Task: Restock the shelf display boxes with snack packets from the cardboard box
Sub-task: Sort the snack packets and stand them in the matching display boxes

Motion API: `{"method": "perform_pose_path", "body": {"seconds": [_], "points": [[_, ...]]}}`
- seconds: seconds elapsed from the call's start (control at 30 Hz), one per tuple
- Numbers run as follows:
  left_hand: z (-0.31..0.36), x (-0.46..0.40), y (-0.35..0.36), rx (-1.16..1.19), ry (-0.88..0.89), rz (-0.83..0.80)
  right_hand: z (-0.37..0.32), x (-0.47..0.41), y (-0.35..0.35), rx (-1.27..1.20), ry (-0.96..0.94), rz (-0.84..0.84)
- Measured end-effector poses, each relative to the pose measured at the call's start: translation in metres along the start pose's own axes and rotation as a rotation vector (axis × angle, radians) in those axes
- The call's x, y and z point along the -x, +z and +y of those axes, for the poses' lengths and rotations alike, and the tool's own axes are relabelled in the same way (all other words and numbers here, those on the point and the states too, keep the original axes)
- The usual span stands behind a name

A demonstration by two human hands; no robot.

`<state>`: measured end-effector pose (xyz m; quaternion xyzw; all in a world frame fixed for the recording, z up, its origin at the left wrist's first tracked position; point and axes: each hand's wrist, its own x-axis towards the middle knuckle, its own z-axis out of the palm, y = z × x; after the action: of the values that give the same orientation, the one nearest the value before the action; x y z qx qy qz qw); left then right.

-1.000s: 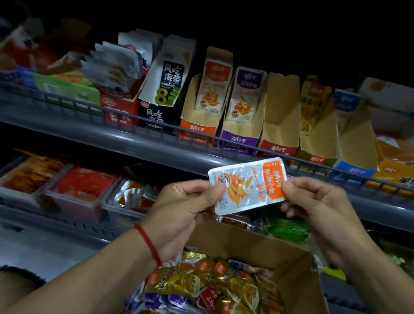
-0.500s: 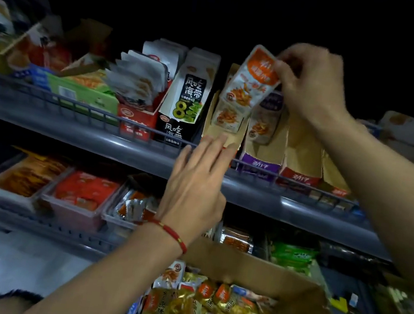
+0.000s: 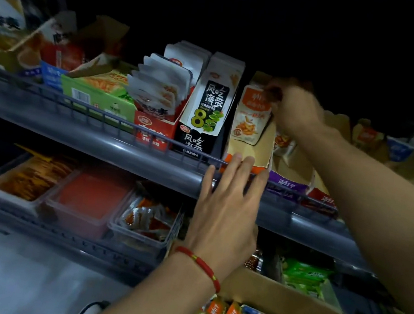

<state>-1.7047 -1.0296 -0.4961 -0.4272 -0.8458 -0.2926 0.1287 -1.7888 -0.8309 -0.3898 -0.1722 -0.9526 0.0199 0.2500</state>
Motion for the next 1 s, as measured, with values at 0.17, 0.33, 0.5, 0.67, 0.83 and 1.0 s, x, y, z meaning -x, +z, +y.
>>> {"method": "perform_pose_path", "body": {"seconds": [0.17,0.33,0.5,0.67,0.83,1.0], "points": [[0.0,0.0,-0.004,0.015,-0.007,-0.017,0.0,-0.006,0.005,0.007,0.04,0.045],[-0.001,0.002,-0.003,0.031,-0.013,-0.02,0.0,-0.008,0.01,0.099,0.02,0.082],[-0.002,0.006,-0.001,0.041,0.021,-0.024,0.004,0.013,-0.001,0.147,-0.101,0.196],[-0.002,0.02,-0.001,0.071,0.092,0.069,0.017,0.079,-0.035,0.055,-0.305,0.385],[-0.005,0.045,0.007,0.083,0.2,-0.141,0.048,0.19,-0.049,-0.128,-0.232,0.252],[-0.019,0.075,0.048,-0.124,0.122,-0.876,0.077,0.307,-0.008,-0.17,-0.073,-0.173]]}}
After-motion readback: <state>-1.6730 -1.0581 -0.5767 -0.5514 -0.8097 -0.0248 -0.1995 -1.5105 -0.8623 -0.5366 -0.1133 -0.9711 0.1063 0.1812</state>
